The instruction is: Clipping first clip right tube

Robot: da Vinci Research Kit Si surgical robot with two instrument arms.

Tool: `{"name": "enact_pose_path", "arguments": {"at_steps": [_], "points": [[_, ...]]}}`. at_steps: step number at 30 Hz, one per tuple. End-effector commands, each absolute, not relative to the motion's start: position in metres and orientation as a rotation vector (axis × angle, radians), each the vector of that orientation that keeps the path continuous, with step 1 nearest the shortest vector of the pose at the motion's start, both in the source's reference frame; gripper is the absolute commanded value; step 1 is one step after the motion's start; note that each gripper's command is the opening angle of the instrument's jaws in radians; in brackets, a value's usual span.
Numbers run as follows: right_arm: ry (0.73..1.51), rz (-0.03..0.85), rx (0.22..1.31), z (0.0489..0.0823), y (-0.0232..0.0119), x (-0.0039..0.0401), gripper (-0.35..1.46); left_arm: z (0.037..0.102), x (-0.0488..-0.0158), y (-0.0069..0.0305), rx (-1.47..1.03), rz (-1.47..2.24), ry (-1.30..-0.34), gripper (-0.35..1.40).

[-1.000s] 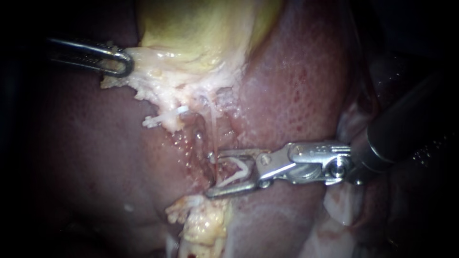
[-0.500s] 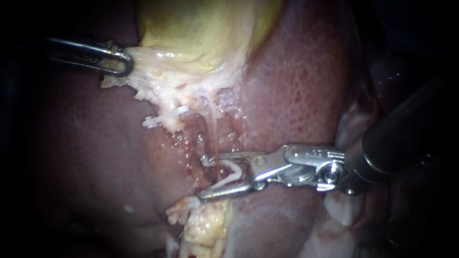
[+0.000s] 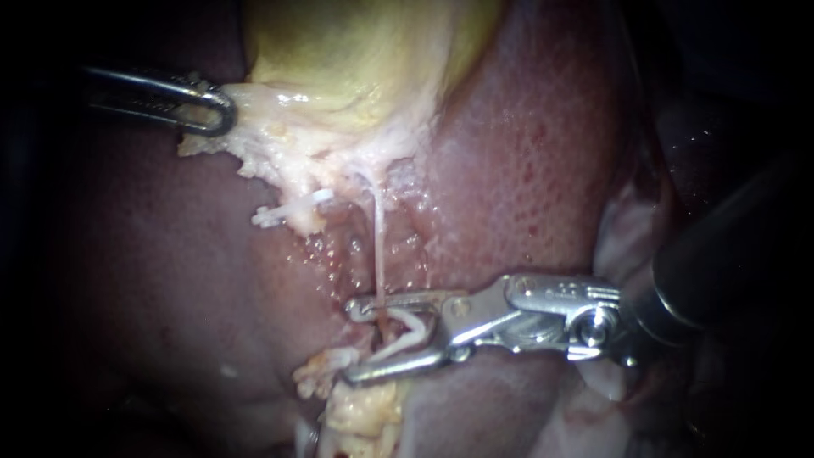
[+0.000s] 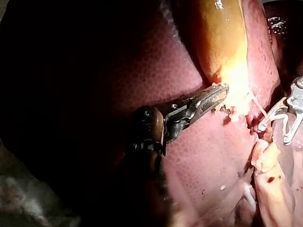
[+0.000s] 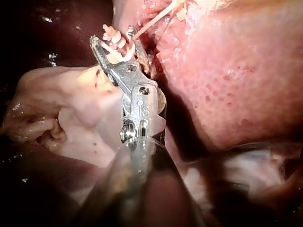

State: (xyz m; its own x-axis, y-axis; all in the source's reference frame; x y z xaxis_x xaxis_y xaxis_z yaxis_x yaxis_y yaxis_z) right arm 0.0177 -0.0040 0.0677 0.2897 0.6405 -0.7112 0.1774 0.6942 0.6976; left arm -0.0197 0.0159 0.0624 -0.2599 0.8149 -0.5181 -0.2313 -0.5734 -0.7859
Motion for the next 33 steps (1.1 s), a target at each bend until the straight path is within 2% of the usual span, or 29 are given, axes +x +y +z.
{"name": "enact_pose_path", "arguments": {"at_steps": [1, 12, 24, 28, 33], "points": [[1.268, 0.356, 0.788, 0.0675, -0.0039, 0.0177, 0.45, 0.0624, -0.0197, 0.0159, -1.277, 1.904, -0.764, -0.35], [1.257, 0.382, 0.813, 0.0667, -0.0035, 0.0172, 0.32, 0.0625, -0.0196, 0.016, -1.277, 1.904, -0.764, -0.35], [1.238, 0.414, 0.844, 0.0673, -0.0037, 0.0171, -0.09, 0.0625, -0.0196, 0.016, -1.276, 1.903, -0.76, -0.35], [1.221, 0.446, 0.872, 0.0674, -0.0037, 0.017, -0.35, 0.0625, -0.0196, 0.016, -1.276, 1.903, -0.759, -0.35], [1.203, 0.461, 0.886, 0.0674, -0.0037, 0.0167, -0.35, 0.0625, -0.0196, 0.016, -1.276, 1.903, -0.759, -0.35]]}}
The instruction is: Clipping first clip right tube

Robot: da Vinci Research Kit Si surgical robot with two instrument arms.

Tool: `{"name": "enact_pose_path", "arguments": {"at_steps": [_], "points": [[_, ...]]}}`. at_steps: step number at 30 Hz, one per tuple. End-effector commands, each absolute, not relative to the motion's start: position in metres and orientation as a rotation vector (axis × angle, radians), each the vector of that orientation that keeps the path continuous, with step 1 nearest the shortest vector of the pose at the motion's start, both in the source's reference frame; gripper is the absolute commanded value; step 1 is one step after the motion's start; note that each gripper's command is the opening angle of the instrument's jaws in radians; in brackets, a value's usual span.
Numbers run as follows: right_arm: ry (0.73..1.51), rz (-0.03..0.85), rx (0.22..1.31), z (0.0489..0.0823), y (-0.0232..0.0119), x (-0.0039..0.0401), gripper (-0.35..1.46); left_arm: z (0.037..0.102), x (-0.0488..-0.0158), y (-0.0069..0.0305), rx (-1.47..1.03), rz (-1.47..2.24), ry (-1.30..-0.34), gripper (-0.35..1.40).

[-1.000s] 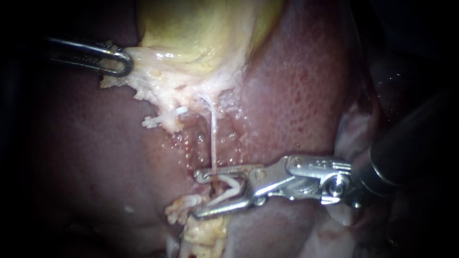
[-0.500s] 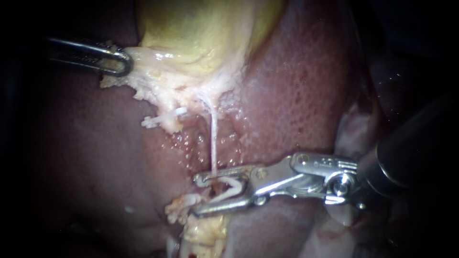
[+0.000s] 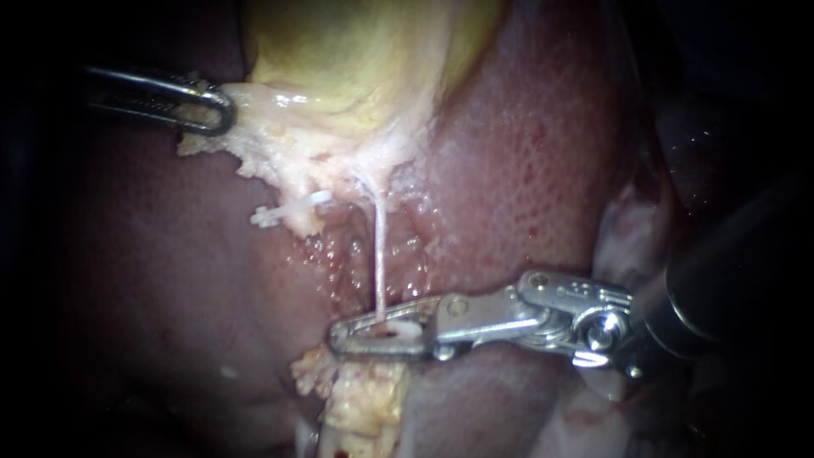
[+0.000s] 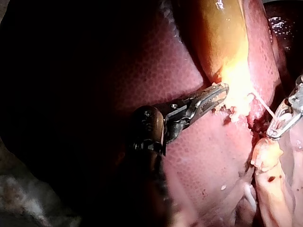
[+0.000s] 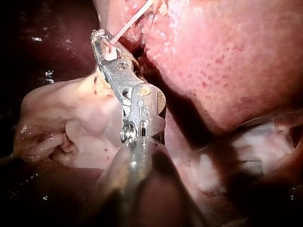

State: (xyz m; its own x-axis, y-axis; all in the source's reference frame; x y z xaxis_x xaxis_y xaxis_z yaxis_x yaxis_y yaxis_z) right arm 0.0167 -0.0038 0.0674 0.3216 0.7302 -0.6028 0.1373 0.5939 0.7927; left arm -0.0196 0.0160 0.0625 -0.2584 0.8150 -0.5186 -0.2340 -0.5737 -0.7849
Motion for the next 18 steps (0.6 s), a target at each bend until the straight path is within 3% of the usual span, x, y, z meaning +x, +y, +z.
{"name": "enact_pose_path", "arguments": {"at_steps": [1, 18], "points": [[1.197, 0.46, 0.885, 0.0674, -0.0037, 0.0166, -0.35, 0.0625, -0.0196, 0.016, -1.276, 1.903, -0.759, -0.35], [1.183, 0.46, 0.885, 0.0678, -0.0039, 0.0165, -0.35, 0.0626, -0.0196, 0.0161, -1.276, 1.903, -0.758, -0.35]]}}
